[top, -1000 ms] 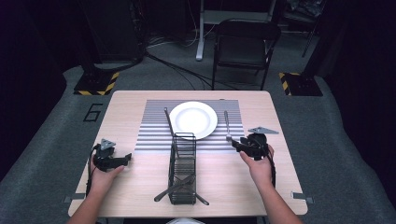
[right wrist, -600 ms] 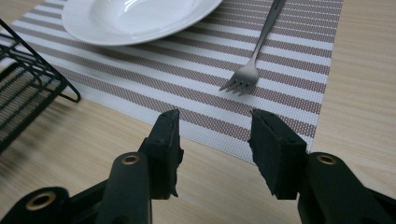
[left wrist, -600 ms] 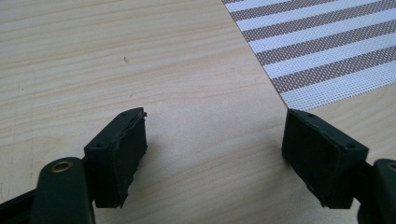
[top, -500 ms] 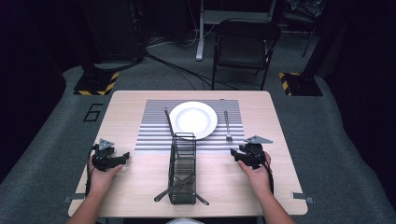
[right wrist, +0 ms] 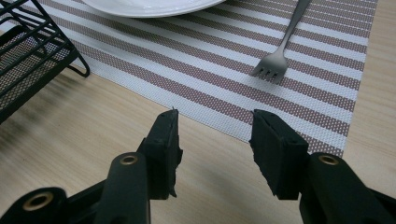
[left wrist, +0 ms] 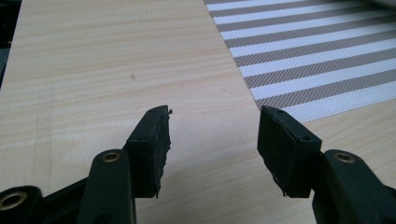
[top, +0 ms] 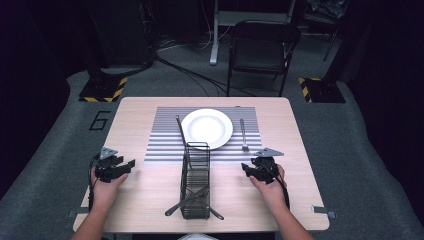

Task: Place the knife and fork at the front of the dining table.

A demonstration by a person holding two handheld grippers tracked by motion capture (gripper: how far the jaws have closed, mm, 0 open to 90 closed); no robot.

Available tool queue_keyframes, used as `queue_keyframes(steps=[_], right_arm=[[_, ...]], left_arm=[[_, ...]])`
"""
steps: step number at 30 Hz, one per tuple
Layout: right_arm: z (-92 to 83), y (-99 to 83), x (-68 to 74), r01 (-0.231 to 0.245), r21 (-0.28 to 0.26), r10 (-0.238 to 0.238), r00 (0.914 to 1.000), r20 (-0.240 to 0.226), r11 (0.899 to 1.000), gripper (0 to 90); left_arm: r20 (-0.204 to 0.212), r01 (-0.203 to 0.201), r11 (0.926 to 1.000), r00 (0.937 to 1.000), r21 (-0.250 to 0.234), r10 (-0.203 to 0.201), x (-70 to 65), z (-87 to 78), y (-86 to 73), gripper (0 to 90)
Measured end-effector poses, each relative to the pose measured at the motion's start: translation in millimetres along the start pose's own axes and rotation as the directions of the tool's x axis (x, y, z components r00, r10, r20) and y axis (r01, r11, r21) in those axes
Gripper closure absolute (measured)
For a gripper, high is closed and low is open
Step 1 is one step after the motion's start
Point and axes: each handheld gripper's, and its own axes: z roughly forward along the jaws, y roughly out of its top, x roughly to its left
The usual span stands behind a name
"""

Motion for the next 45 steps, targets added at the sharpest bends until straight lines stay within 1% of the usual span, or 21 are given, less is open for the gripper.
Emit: queue_keyframes(steps=[1, 2, 4, 7, 9, 10, 11, 13, 16, 18, 19, 24, 27, 29, 33, 34, 36, 40, 43, 44, 45], right_arm=[[0.0, -0.2, -0.2, -0.002, 0.000, 0.002, 1.0000, 0.000, 1.000, 51.7], [0.0, -0.2, -0.2, -0.002, 0.000, 0.002, 1.0000, 0.000, 1.000, 51.7], [-1.5, -0.3, -1.1, -0.017, -0.005, 0.017, 0.9999, 0.003, 1.000, 51.7], [-3.1, -0.2, -2.8, -0.026, -0.012, 0.026, 0.9997, 0.002, 1.000, 51.6], [-3.5, -0.4, -4.1, -0.028, -0.013, 0.028, 0.9996, 0.003, 1.000, 51.6], [-3.5, -0.4, -4.1, -0.028, -0.013, 0.028, 0.9996, 0.003, 1.000, 51.6], [-3.3, -0.7, -4.9, -0.035, -0.012, 0.035, 0.9994, 0.003, 0.999, 51.6], [-3.3, -0.9, -5.1, -0.038, -0.011, 0.038, 0.9993, 0.003, 0.999, 51.5], [-3.1, -0.9, -5.7, -0.037, -0.008, 0.037, 0.9993, 0.003, 0.999, 51.5], [-2.5, -1.1, -6.5, -0.040, -0.008, 0.040, 0.9992, 0.003, 0.999, 51.5], [-2.6, -1.4, -6.5, -0.050, -0.003, 0.050, 0.9987, 0.006, 0.999, 51.5], [-2.7, -1.9, -9.6, -0.051, -0.007, 0.051, 0.9987, 0.004, 0.999, 51.5], [-3.0, -2.3, -10.6, -0.061, -0.008, 0.061, 0.9981, 0.006, 0.998, 51.5], [-3.1, -2.4, -10.9, -0.066, -0.006, 0.066, 0.9978, 0.005, 0.998, 51.5], [-2.6, -2.8, -11.4, -0.068, -0.005, 0.068, 0.9977, 0.005, 0.998, 51.4], [-2.5, -2.9, -11.6, -0.068, -0.005, 0.068, 0.9977, 0.005, 0.998, 51.3], [-2.4, -3.0, -11.4, -0.072, -0.004, 0.072, 0.9974, 0.005, 0.997, 51.3], [-2.3, -3.2, -12.0, -0.071, -0.003, 0.071, 0.9975, 0.002, 0.997, 51.3], [-2.1, -3.4, -12.3, -0.074, -0.011, 0.074, 0.9972, 0.006, 0.997, 51.2], [-2.1, -3.4, -12.3, -0.074, -0.011, 0.074, 0.9972, 0.006, 0.997, 51.2], [-2.2, -3.6, -13.1, -0.074, -0.010, 0.074, 0.9973, 0.003, 0.997, 51.2]], left_arm=[[0.009, -0.001, 1.0000, 1.0000, 0.003, 0.001, -1.1, -3.7, 5.1, 43.6], [0.009, -0.001, 1.0000, 1.0000, 0.003, 0.001, -1.1, -3.7, 5.1, 43.6], [0.027, -0.003, 1.0000, 0.9996, 0.001, 0.003, -4.0, -9.1, 13.6, 43.4], [0.034, -0.004, 1.0000, 0.9994, -0.004, 0.004, -7.3, -12.0, 18.8, 43.2], [0.065, -0.004, 0.9997, 0.9979, 0.022, 0.002, -12.2, -15.8, 27.0, 43.2], [0.065, -0.004, 0.9997, 0.9979, 0.022, 0.002, -12.2, -15.8, 27.0, 43.2], [0.070, -0.023, 0.9994, 0.9973, 0.026, 0.021, -16.9, -18.3, 32.0, 43.3], [0.094, -0.037, 0.9990, 0.9950, 0.023, 0.034, -21.7, -20.8, 37.1, 44.8], [0.105, -0.057, 0.9982, 0.9930, 0.021, 0.054, -30.0, -26.1, 46.5, 45.7], [0.113, -0.065, 0.9978, 0.9915, 0.005, 0.064, -35.9, -28.3, 53.0, 45.9], [0.122, -0.074, 0.9972, 0.9899, 0.010, 0.072, -38.6, -30.1, 56.8, 46.4], [0.148, -0.096, 0.9953, 0.9841, -0.013, 0.097, -53.5, -35.3, 72.4, 46.4], [0.169, -0.112, 0.9937, 0.9793, -0.012, 0.112, -61.1, -37.9, 81.0, 46.7], [0.169, -0.118, 0.9929, 0.9784, -0.016, 0.119, -66.6, -38.6, 85.6, 46.8], [0.195, -0.138, 0.9905, 0.9715, -0.002, 0.136, -75.9, -40.4, 94.6, 46.8], [0.195, -0.138, 0.9905, 0.9715, -0.002, 0.136, -75.9, -40.4, 94.6, 46.7], [0.196, -0.151, 0.9885, 0.9692, -0.007, 0.150, -83.4, -41.2, 100.1, 45.1], [0.230, -0.153, 0.9881, 0.9612, -0.015, 0.152, -91.8, -42.9, 107.9, 46.1], [0.246, -0.160, 0.9870, 0.9562, -0.013, 0.158, -98.6, -44.5, 113.1, 48.6], [0.246, -0.160, 0.9870, 0.9562, -0.013, 0.158, -98.6, -44.5, 113.1, 48.9], [0.255, -0.160, 0.9870, 0.9539, -0.017, 0.159, -101.4, -44.9, 115.0, 49.0]])
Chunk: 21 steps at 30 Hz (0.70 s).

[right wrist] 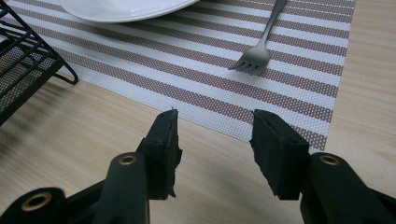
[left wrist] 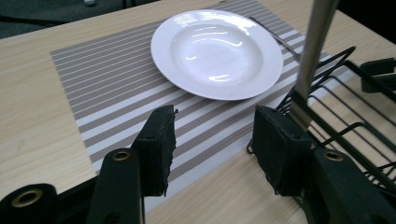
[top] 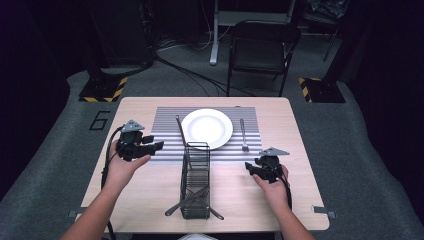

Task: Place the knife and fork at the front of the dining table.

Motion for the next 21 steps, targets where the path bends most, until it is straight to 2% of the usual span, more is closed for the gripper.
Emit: queue_keyframes(steps=[3, 6, 10, 13, 14, 21], right_arm=[[-0.2, -0.1, 0.0, -0.007, 0.002, 0.007, 1.0000, -0.001, 1.000, 51.2], [-0.1, -0.3, -0.6, -0.008, 0.005, 0.008, 1.0000, -0.004, 1.000, 51.2], [0.2, -0.5, -1.6, -0.009, 0.005, 0.009, 0.9999, -0.005, 1.000, 51.2], [0.2, -0.6, -1.9, -0.011, 0.007, 0.011, 0.9999, -0.006, 1.000, 51.2], [0.2, -0.7, -2.2, -0.014, 0.010, 0.014, 0.9999, -0.007, 1.000, 51.2], [0.1, -0.7, -2.7, -0.016, 0.009, 0.017, 0.9998, -0.009, 1.000, 51.2]], left_arm=[[0.026, -0.007, 1.0000, 0.9996, -0.005, 0.007, -7.1, 1.1, 5.8, 50.6], [0.034, -0.014, 0.9999, 0.9993, -0.006, 0.014, -10.5, 2.1, 8.8, 50.9], [0.059, -0.041, 0.9992, 0.9974, 0.003, 0.040, -18.1, 4.9, 15.8, 49.9], [0.071, -0.032, 0.9994, 0.9969, -0.008, 0.033, -22.0, 7.0, 18.1, 48.6], [0.083, -0.045, 0.9990, 0.9956, -0.005, 0.045, -24.9, 9.1, 20.4, 48.5], [0.106, -0.053, 0.9986, 0.9930, 0.000, 0.053, -34.0, 20.9, 24.2, 47.6]])
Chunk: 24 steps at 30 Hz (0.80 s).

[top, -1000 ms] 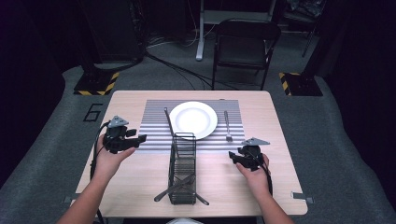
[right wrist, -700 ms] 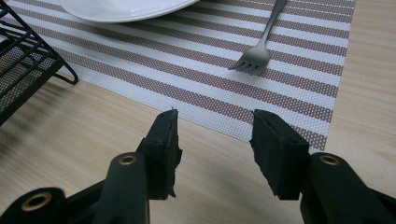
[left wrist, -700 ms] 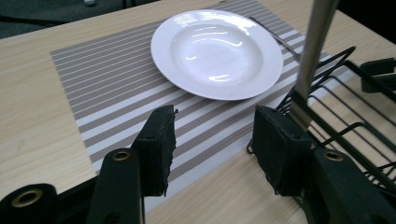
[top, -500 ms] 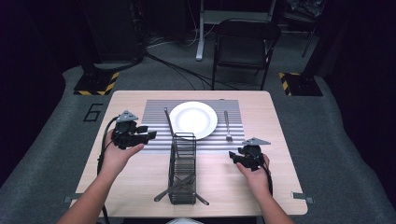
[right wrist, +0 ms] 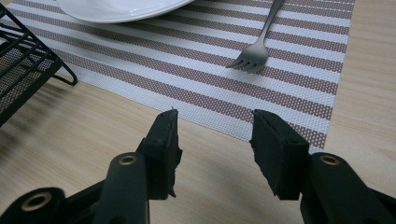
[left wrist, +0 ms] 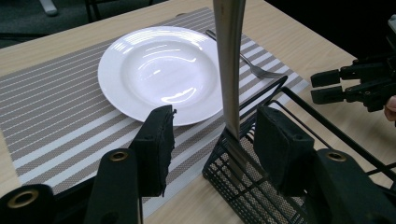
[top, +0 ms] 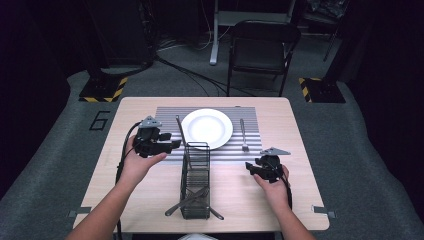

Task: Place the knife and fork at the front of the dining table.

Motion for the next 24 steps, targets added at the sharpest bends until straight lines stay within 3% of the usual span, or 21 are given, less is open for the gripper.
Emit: queue_keyframes(steps=[13, 24], right_arm=[[0.0, 0.1, -1.8, 0.000, -0.001, 0.000, 1.0000, 0.001, 1.000, 51.2], [-0.3, -0.1, -3.3, -0.012, -0.003, 0.012, 0.9999, -0.003, 1.000, 51.2]], left_arm=[[0.047, 0.005, 1.0000, 0.9989, -0.007, -0.005, -8.8, 24.1, 3.9, 49.7], [0.041, 0.000, 1.0000, 0.9991, -0.008, 0.000, -11.7, 37.7, 1.3, 59.4]])
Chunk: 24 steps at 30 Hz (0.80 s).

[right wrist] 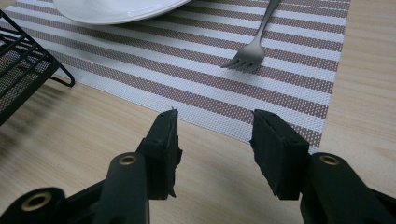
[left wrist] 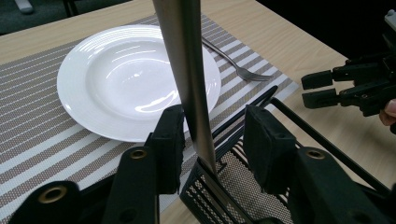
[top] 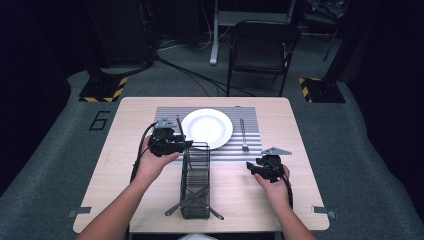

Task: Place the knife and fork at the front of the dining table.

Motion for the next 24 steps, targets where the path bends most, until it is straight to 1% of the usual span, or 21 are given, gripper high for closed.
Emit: queue_keyframes(steps=[2, 4, 7, 10, 11, 12, 14, 16, 17, 20, 21, 24], right_arm=[[0.0, 0.0, -0.1, 0.001, 0.000, -0.001, 1.0000, 0.001, 1.000, 51.2], [0.0, 0.0, -0.6, 0.002, 0.000, -0.002, 1.0000, 0.003, 1.000, 51.3], [-0.2, 0.0, -0.7, 0.001, -0.001, -0.001, 1.0000, 0.001, 1.000, 51.2], [0.0, 0.0, -0.9, -0.001, 0.000, 0.001, 1.0000, 0.003, 1.000, 51.2], [0.2, -0.1, -1.2, -0.001, 0.001, 0.001, 1.0000, 0.001, 1.000, 51.3], [0.2, -0.1, -1.2, -0.001, 0.001, 0.001, 1.0000, 0.001, 1.000, 51.3], [0.7, -0.3, -1.4, 0.000, 0.000, 0.000, 1.0000, 0.003, 1.000, 51.2], [0.7, -0.3, -1.3, 0.000, 0.001, 0.000, 1.0000, 0.002, 1.000, 51.3], [0.7, -0.3, -1.3, 0.000, 0.001, 0.000, 1.0000, 0.002, 1.000, 51.3], [0.8, -0.3, -1.5, -0.002, -0.002, 0.002, 1.0000, 0.001, 1.000, 51.3], [0.9, -0.3, -1.7, -0.003, 0.000, 0.003, 1.0000, 0.001, 1.000, 51.3], [1.1, -0.4, -1.9, -0.006, 0.002, 0.006, 1.0000, 0.000, 1.000, 51.4]], left_arm=[[-0.001, 0.002, 1.0000, 1.0000, -0.005, -0.002, -0.2, 1.2, -0.8, 61.3], [-0.005, -0.003, 1.0000, 1.0000, 0.004, 0.003, -0.3, 1.8, -1.2, 62.9], [-0.022, -0.008, 0.9999, 0.9997, -0.010, 0.008, -1.3, 2.2, -2.7, 66.8], [-0.021, -0.006, 0.9999, 0.9998, -0.015, 0.006, -1.2, 1.5, -3.9, 69.3], [-0.018, -0.019, 0.9996, 0.9997, -0.020, 0.019, -1.0, 0.3, -4.6, 72.0], [-0.018, -0.019, 0.9996, 0.9997, -0.020, 0.019, -1.0, 0.3, -4.6, 73.9], [-0.034, -0.035, 0.9991, 0.9988, -0.024, 0.034, -4.5, -0.6, -5.0, 77.2], [-0.038, -0.045, 0.9989, 0.9983, -0.016, 0.044, -6.5, -1.7, -5.0, 77.4], [-0.033, -0.045, 0.9988, 0.9985, -0.020, 0.045, -7.6, -2.0, -5.4, 77.6], [-0.045, -0.065, 0.9977, 0.9969, -0.017, 0.064, -10.3, -3.8, -6.0, 78.1], [-0.042, -0.067, 0.9976, 0.9969, -0.015, 0.066, -10.5, -4.4, -6.3, 78.2], [-0.015, -0.051, 0.9984, 0.9986, -0.026, 0.050, -11.0, -4.8, -7.7, 79.3]])
